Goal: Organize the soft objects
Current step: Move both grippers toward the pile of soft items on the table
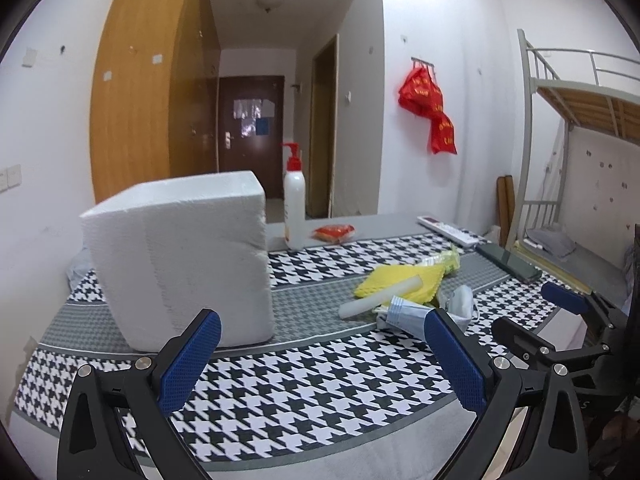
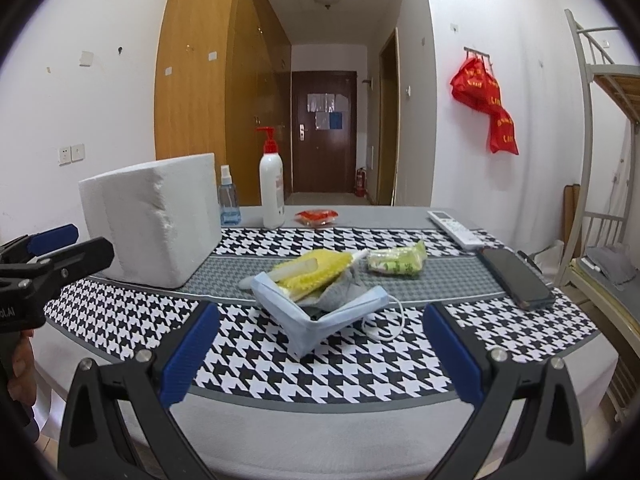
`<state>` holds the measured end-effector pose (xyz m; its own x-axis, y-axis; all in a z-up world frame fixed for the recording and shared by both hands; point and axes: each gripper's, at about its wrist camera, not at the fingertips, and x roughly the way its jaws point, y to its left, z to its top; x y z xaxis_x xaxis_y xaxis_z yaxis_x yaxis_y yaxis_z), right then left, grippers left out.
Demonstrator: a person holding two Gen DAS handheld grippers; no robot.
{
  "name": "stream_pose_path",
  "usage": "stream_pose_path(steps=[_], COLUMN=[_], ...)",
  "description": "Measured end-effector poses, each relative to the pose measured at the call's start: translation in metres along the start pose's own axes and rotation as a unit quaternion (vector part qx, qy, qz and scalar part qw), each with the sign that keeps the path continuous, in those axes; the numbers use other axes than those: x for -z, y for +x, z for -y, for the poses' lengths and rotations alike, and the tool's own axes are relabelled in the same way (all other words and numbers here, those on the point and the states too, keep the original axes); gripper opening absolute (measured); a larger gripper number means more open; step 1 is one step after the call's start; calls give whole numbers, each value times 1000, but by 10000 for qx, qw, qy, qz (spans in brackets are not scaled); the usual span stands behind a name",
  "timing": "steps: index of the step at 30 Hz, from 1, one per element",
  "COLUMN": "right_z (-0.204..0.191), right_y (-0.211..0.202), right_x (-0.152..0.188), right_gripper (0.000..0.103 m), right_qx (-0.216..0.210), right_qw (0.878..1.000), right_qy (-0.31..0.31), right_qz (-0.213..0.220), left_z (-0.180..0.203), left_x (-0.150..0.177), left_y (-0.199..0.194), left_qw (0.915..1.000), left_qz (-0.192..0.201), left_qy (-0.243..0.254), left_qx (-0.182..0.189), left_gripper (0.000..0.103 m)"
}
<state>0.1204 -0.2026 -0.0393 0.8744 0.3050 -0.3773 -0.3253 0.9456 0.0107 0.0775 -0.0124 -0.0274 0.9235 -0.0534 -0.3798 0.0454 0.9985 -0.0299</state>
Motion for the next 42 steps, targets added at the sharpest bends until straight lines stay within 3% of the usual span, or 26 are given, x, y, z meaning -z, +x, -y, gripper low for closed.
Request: stream_pose_path(steps=[17,35,42], right_z=[16,18,14], right_y=[35,50,60], right_x=[6,6,8], right_gripper=[103,103,93], right_qx=[41,-177,-332], right_qw=[9993,9985,9973], right_qy=[183,258,199], right_qz=[-337,-460,-616], left_z=[19,34,32], left_x=[-21,-49,-46], left_y=[58,116,142], left_qw=[9923,9892,9843], left_qz=[-599,-876,-1217], left_qy=[580,684,609], left_qx=[913,951,1121], left_gripper=[102,102,102])
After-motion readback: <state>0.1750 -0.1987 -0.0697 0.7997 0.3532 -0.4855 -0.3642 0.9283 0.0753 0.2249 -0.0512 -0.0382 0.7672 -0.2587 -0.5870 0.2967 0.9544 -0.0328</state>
